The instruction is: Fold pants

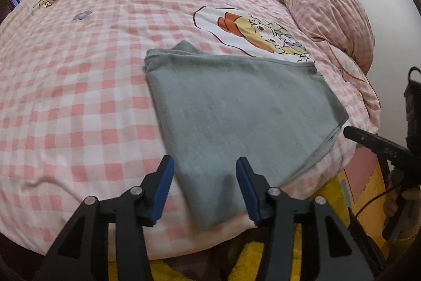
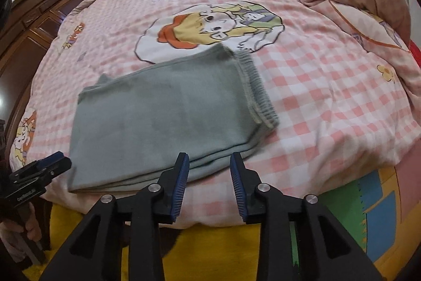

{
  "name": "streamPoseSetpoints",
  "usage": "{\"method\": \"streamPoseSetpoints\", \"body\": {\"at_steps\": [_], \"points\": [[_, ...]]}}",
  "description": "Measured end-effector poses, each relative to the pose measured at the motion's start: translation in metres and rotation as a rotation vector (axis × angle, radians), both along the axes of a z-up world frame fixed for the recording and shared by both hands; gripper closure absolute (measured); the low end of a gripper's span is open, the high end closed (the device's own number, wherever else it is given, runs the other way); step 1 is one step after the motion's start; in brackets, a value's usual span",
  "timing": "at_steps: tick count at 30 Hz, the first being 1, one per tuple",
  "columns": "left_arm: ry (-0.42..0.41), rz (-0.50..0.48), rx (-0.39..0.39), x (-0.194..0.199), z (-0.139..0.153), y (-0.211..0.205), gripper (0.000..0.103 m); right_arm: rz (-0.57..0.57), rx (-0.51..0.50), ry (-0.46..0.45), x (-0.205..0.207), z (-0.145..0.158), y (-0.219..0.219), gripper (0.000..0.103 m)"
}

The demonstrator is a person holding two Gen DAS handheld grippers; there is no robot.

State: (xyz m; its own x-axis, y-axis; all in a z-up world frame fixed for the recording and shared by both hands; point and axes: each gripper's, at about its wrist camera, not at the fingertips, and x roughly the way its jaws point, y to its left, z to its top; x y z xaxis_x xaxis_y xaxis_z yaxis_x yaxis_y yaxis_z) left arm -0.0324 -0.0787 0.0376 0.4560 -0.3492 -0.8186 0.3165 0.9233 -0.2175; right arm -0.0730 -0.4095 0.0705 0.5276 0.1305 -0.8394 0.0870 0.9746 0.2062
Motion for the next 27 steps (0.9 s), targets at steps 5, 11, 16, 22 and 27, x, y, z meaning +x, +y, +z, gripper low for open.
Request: {"method": "streamPoseSetpoints", "body": {"at_steps": [5, 11, 16, 22, 27], "points": [[0.015, 0.011, -0.044, 0.0, 0.002, 0.012, 0.044, 0.021, 0.01, 0.008, -0.003, 0.006, 0.029, 0.066], [0.023, -0.015, -0.052, 0.002, 0.002, 0.019, 0.04, 0.051, -0.021, -0.019, 0.006, 0.012, 0.063, 0.054], [0.05, 0.022, -0.071, 0.007, -0.004, 0.026, 0.035, 0.095, -0.009, -0.009, 0.023, 0.002, 0.084, 0.05], [0.107, 0.097, -0.123, 0.014, -0.02, 0.036, 0.033, 0.113, 0.011, 0.078, 0.039, -0.029, 0.088, 0.05], [0.136, 0.143, -0.173, 0.017, -0.029, 0.042, 0.031, 0.129, 0.063, 0.06, 0.038, -0.04, 0.086, 0.036]]}}
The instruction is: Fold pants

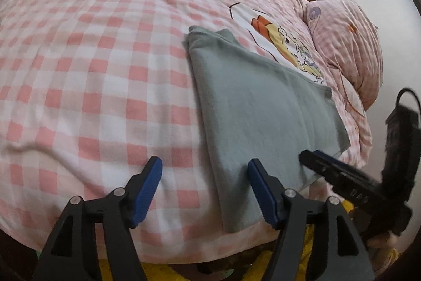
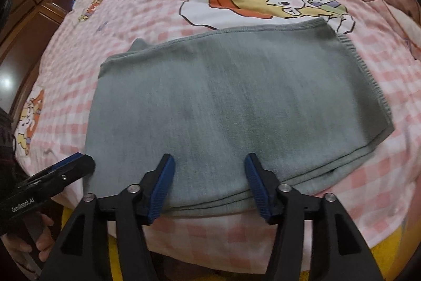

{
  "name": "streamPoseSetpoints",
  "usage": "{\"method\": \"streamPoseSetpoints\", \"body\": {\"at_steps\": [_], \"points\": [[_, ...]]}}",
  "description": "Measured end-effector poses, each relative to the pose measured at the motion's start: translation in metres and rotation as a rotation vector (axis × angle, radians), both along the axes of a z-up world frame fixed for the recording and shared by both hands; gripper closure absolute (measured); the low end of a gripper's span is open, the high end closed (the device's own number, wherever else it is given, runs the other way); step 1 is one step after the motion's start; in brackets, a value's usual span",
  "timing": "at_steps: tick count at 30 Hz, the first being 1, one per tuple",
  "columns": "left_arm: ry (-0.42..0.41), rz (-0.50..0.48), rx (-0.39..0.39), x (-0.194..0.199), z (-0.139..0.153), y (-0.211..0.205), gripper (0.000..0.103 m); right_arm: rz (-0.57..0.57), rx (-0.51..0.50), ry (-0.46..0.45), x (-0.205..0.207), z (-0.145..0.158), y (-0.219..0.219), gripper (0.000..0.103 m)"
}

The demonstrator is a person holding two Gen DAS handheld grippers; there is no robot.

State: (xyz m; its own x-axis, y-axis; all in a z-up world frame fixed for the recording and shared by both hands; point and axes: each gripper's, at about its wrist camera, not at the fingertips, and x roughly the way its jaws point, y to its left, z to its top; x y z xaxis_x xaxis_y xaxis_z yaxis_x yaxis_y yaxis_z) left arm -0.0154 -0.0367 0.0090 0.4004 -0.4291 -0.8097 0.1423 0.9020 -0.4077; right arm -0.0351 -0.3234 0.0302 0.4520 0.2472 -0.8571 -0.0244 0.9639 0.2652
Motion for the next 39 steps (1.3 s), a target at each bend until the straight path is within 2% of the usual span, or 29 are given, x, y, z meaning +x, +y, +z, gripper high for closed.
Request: {"method": "streamPoseSetpoints", "body": {"at_steps": [4, 6, 12, 19, 22, 29, 32, 35, 37, 39], "points": [[-0.005, -0.009, 0.0, -0.001, -0.003, -0.004, 0.024, 0.024, -0.034, 0.005, 0.002, -0.003, 0.01, 0.027], [-0.006, -0.009, 0.007, -0.001, -0.004, -0.007, 0.021, 0.027, -0.035, 0.004, 0.002, -0.004, 0.011, 0.026], [-0.002, -0.007, 0.032, 0.0, -0.005, -0.012, 0.019, 0.021, 0.023, -0.004, 0.001, -0.005, 0.003, 0.026], [0.005, 0.025, 0.047, 0.002, -0.006, -0.017, 0.018, 0.048, 0.034, -0.028, -0.003, -0.003, 0.0, 0.026], [0.014, 0.021, 0.05, 0.004, -0.006, -0.02, 0.015, 0.034, 0.076, -0.041, -0.006, -0.003, -0.006, 0.026], [-0.008, -0.005, 0.126, 0.002, -0.004, -0.036, 0.013, 0.019, 0.105, -0.056, -0.011, 0.0, -0.011, 0.027], [-0.031, -0.008, 0.129, -0.003, -0.001, -0.039, 0.021, 0.008, 0.084, -0.059, -0.013, 0.007, -0.012, 0.031], [-0.055, -0.019, 0.115, -0.007, 0.002, -0.04, 0.038, -0.004, 0.046, -0.081, -0.016, 0.013, -0.014, 0.031], [-0.064, -0.029, 0.097, -0.007, 0.004, -0.04, 0.053, -0.005, 0.018, -0.091, -0.016, 0.015, -0.015, 0.031], [-0.077, -0.037, 0.095, -0.009, 0.006, -0.041, 0.059, -0.01, 0.003, -0.083, -0.014, 0.011, -0.018, 0.031]]}}
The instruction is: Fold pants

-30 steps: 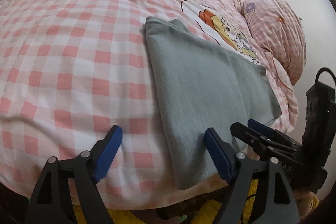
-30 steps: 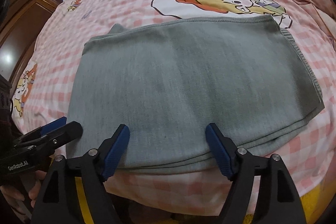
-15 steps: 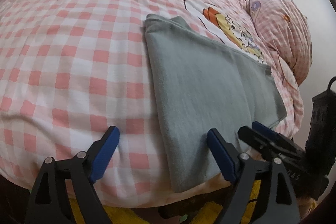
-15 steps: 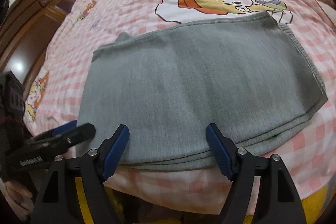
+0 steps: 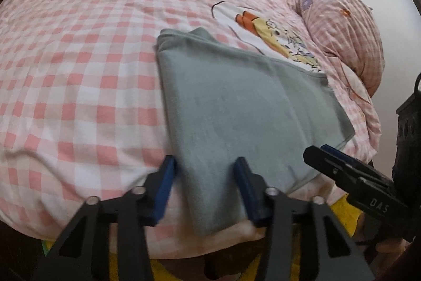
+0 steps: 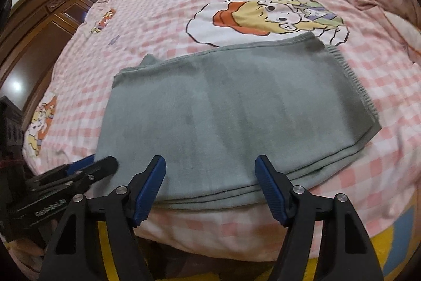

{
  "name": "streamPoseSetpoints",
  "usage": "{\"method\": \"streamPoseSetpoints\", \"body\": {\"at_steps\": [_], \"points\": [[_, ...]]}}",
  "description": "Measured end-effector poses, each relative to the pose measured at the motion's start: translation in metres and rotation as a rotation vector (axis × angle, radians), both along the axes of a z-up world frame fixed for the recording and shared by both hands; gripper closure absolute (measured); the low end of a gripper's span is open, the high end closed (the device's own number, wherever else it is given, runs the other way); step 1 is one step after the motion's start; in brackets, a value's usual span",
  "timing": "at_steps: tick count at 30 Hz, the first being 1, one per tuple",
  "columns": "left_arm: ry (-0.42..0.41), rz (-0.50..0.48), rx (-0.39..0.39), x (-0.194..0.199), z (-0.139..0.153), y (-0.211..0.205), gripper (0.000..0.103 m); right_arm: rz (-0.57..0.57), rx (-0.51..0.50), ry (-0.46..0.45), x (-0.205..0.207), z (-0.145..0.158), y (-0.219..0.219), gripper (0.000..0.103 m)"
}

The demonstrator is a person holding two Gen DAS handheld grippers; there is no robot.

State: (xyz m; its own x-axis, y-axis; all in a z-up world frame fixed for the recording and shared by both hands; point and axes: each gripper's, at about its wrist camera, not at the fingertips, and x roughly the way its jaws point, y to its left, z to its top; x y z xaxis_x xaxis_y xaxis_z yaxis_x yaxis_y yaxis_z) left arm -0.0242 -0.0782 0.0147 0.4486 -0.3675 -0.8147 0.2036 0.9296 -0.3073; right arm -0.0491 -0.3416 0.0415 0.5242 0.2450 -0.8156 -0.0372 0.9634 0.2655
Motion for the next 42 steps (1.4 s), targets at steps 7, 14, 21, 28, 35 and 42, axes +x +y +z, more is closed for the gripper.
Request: {"method": "streamPoseSetpoints", "body": {"at_steps": [7, 14, 21, 28, 35, 42], "points": [[-0.032, -0.015, -0.044, -0.003, 0.006, 0.001, 0.065, -0.018, 0.017, 0.034, 0.004, -0.013, -0.005, 0.031], [0.027, 0.045, -0.061, 0.004, -0.011, 0.007, 0.061, -0.012, 0.02, 0.025, 0.004, -0.013, -0.005, 0.031], [0.015, 0.048, -0.06, 0.005, -0.01, 0.004, 0.06, -0.033, 0.046, 0.018, -0.001, -0.005, -0.009, 0.032], [0.003, 0.06, -0.11, 0.014, -0.012, 0.001, 0.056, -0.064, 0.04, -0.001, -0.007, 0.005, -0.021, 0.033], [-0.054, 0.051, -0.143, 0.008, 0.015, 0.005, 0.087, -0.092, 0.039, -0.029, -0.012, 0.014, -0.038, 0.033], [-0.183, -0.079, -0.119, -0.002, 0.07, -0.025, 0.088, -0.111, 0.052, -0.074, -0.018, 0.028, -0.054, 0.033]]}}
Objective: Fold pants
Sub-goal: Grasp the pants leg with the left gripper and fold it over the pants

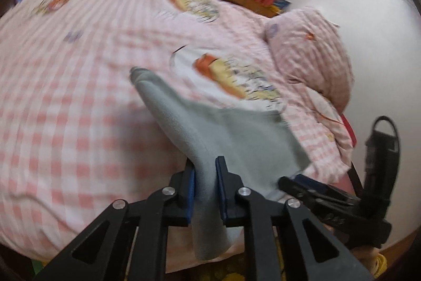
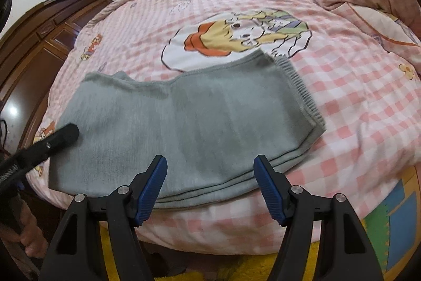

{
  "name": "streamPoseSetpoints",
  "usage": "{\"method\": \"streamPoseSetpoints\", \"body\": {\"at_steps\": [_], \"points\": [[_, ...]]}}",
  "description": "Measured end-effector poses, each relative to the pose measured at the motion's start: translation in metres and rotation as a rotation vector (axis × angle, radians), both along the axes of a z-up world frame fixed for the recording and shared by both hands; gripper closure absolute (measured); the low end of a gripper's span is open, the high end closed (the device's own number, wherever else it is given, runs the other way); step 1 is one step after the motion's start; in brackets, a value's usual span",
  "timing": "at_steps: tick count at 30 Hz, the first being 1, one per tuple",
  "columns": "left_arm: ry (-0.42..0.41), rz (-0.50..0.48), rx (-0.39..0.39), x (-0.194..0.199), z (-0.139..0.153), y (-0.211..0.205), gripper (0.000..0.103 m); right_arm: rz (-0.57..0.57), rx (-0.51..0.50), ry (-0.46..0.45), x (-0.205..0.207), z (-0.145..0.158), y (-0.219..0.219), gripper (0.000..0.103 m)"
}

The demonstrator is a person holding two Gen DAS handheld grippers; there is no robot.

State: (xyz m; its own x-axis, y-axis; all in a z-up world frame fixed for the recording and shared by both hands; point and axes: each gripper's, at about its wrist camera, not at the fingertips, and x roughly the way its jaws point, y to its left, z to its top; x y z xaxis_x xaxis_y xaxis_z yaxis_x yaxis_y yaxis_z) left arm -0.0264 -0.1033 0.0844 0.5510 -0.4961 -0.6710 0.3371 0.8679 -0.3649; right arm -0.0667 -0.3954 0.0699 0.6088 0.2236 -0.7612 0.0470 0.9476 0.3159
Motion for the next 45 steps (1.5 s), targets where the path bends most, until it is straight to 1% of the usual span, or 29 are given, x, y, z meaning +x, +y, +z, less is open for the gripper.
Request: {"method": "streamPoseSetpoints", "body": {"at_steps": [2, 5, 9, 14, 17, 21, 23, 24, 26, 28, 31, 35, 37, 41, 45], "points": [[-0.022, -0.055, 0.018, 0.001, 0.014, -0.017, 0.088, -0.012, -0.004, -0.019, -0.002, 0.006, -0.008, 0.033], [-0.035, -0.123, 0.04, 0.005, 0.027, -0.042, 0.088, -0.034, -0.01, -0.04, -0.003, 0.013, -0.021, 0.033], [-0.019, -0.183, 0.062, 0.015, 0.029, -0.078, 0.088, -0.072, -0.011, -0.049, -0.005, 0.017, -0.039, 0.033], [0.026, -0.231, 0.102, 0.031, 0.006, -0.122, 0.088, -0.113, 0.001, -0.041, -0.006, 0.013, -0.06, 0.033], [0.058, -0.245, 0.129, 0.039, -0.01, -0.14, 0.088, -0.128, 0.008, -0.034, -0.006, 0.009, -0.068, 0.033], [0.101, -0.271, 0.147, 0.043, -0.03, -0.159, 0.088, -0.139, 0.02, -0.021, -0.005, 0.003, -0.074, 0.033], [0.114, -0.286, 0.166, 0.045, -0.039, -0.167, 0.083, -0.14, 0.023, -0.018, -0.004, 0.002, -0.075, 0.033], [0.117, -0.293, 0.17, 0.046, -0.042, -0.169, 0.079, -0.138, 0.023, -0.018, -0.004, 0.002, -0.076, 0.033], [0.12, -0.299, 0.164, 0.045, -0.044, -0.169, 0.073, -0.133, 0.017, -0.019, -0.004, 0.002, -0.075, 0.033], [0.132, -0.311, 0.141, 0.043, -0.043, -0.168, 0.058, -0.129, 0.016, -0.019, -0.003, 0.002, -0.074, 0.033], [0.15, -0.308, 0.133, 0.041, -0.039, -0.165, 0.052, -0.126, 0.018, -0.022, -0.001, 0.003, -0.073, 0.033], [0.137, -0.294, 0.126, 0.033, -0.029, -0.15, 0.048, -0.109, 0.018, -0.024, 0.005, 0.006, -0.069, 0.033], [0.127, -0.277, 0.125, 0.031, -0.024, -0.142, 0.044, -0.095, 0.023, -0.029, 0.009, 0.008, -0.066, 0.033], [0.095, -0.229, 0.122, 0.026, -0.016, -0.118, 0.042, -0.039, 0.028, -0.033, 0.026, 0.017, -0.052, 0.033], [0.083, -0.194, 0.118, 0.026, -0.016, -0.102, 0.039, 0.029, 0.044, -0.036, 0.045, 0.023, -0.035, 0.033]]}}
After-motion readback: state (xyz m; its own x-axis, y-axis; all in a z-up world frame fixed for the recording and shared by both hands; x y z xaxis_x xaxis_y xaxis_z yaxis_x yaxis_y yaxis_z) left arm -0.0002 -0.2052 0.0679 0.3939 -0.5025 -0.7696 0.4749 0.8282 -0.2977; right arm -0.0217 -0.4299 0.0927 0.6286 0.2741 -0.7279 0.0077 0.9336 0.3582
